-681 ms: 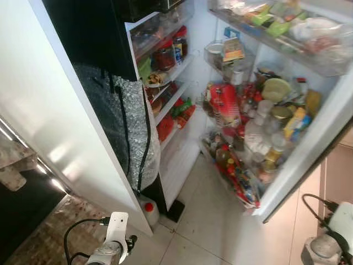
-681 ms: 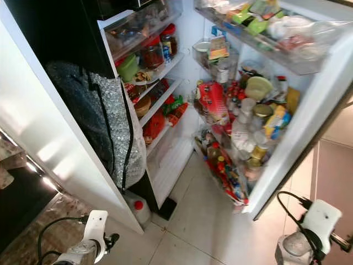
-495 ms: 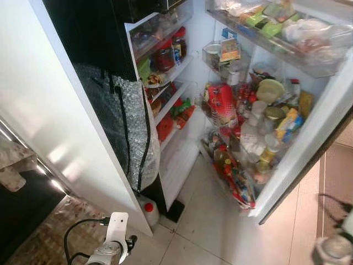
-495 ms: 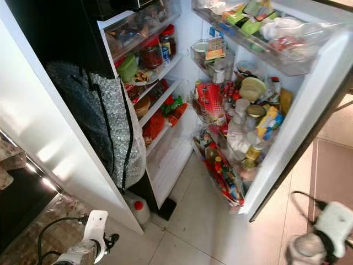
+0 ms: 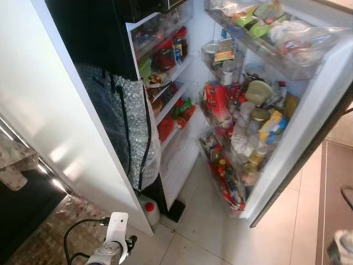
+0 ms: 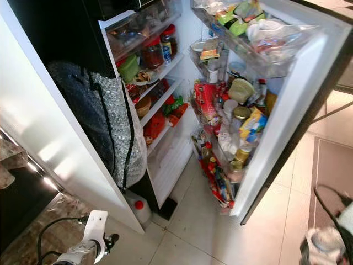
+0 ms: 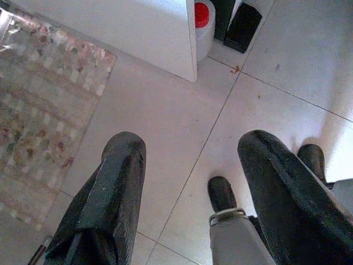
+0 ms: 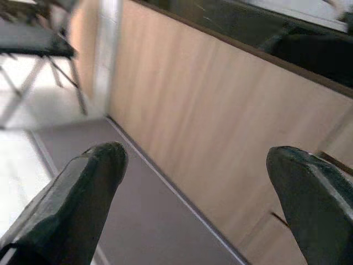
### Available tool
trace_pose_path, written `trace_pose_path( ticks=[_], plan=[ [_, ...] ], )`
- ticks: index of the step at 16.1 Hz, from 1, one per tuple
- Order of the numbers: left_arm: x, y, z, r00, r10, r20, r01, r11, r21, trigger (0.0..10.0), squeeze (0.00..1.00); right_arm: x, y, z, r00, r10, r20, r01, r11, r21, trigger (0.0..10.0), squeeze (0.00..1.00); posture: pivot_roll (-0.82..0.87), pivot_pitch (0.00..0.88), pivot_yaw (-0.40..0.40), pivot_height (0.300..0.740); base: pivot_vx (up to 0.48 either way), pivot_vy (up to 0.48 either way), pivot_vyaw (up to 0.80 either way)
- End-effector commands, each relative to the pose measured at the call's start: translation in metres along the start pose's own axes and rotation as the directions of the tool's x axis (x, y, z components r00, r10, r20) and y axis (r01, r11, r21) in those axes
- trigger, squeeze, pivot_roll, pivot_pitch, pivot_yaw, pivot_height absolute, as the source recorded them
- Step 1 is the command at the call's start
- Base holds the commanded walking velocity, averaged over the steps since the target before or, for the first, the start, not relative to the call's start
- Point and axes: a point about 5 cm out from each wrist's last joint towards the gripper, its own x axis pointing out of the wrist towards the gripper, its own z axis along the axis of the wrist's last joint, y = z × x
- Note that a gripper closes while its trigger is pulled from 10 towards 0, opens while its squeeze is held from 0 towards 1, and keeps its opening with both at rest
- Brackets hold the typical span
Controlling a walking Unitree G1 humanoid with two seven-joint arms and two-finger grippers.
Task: Restocking fridge
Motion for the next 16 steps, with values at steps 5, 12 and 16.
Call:
trace_pose_path(
  ticks=[5,12,16],
  plan=[
    [0.000,0.005,-0.002,1.000,0.013,-0.011,-0.013,1.000,0.017,10.0,0.00,-0.006,0.024,0.020,0.986,0.130,0.101,-0.133,0.991,0.026,10.0,0.00,-0.11,0.000,0.081,0.740,0.000,0.000,0.00],
    [0.000,0.005,-0.002,1.000,0.012,-0.012,-0.012,1.000,0.015,10.0,0.00,-0.031,0.073,0.026,0.849,0.525,0.064,-0.528,0.839,0.130,10.0,0.00,-0.12,0.000,0.084,0.740,0.000,0.000,0.00],
    [0.000,0.005,-0.002,1.000,0.016,-0.010,-0.016,1.000,0.013,10.0,0.00,-0.040,0.089,0.038,0.787,0.606,0.112,-0.617,0.775,0.140,10.0,0.00,-0.11,0.000,0.081,0.740,0.000,0.000,0.00]
  ],
)
